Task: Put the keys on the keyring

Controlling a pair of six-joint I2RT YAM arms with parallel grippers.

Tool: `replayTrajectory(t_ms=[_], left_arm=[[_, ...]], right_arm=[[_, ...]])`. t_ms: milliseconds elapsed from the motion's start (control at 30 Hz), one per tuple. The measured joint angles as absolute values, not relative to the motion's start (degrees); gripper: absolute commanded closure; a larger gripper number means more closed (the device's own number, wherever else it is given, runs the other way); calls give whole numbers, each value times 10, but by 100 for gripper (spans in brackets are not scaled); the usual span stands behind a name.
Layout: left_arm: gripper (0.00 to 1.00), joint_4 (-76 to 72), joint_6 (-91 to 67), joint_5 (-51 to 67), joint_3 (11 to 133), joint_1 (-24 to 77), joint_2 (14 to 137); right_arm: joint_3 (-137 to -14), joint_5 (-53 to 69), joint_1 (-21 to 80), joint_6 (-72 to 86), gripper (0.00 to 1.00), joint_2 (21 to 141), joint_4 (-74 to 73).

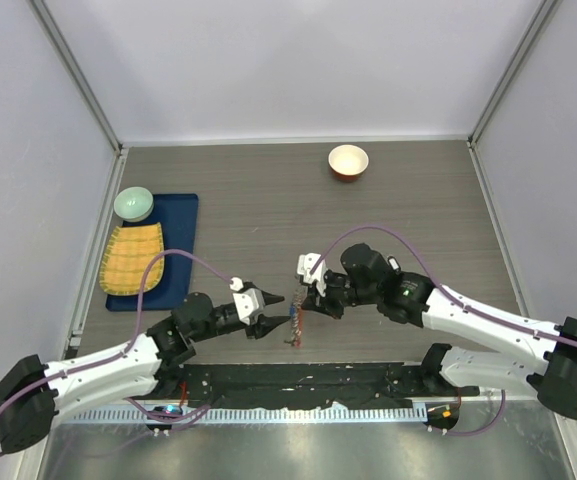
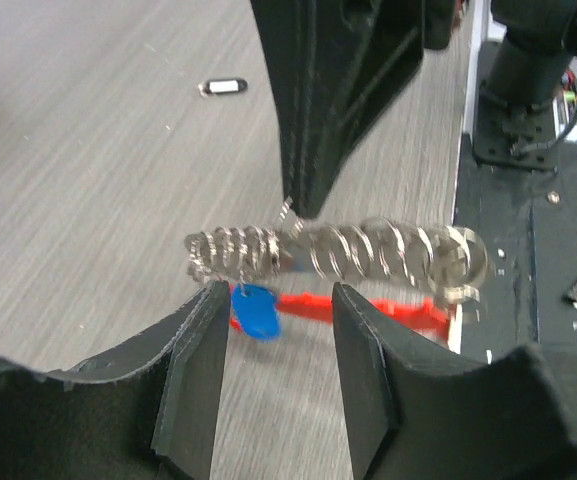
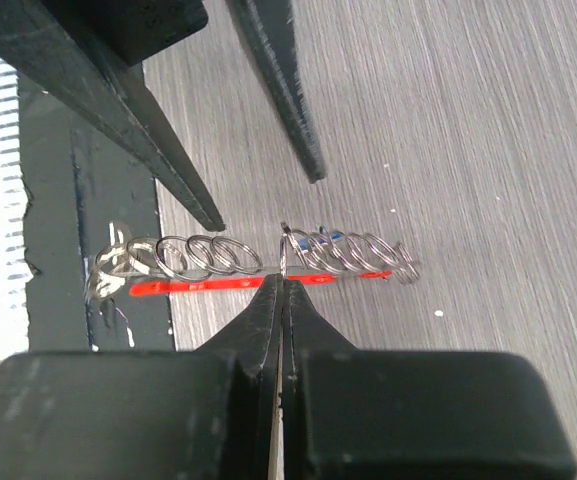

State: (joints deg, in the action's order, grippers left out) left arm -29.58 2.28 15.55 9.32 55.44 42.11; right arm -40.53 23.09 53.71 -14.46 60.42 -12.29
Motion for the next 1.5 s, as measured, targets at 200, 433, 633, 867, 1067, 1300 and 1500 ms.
replayTrajectory(t_ms=[200,433,633,867,1067,1300,1500], left_arm=[[56,-288,35,194,94,554,462],[58,-314,36,216,104,554,486],[60,-373,29,211,101,554,486],[67,-418,19,215,101,554,524],[72,-436,17,225,102,554,573],[75,-442,16,232,104,554,580],[76,-443,15,236,107,554,580]], right_arm=[[-435,198,558,-175,99,616,-174],[-450,183,575,-199,99,628,-207],[-451,181,577,-207,99,631,-215],[-451,181,578,-209,99,631,-215],[-451,181,580,-209,99,630,-215],[-451,181,581,-209,99,630,-215],[-451,181,583,-209,99,630,-215]])
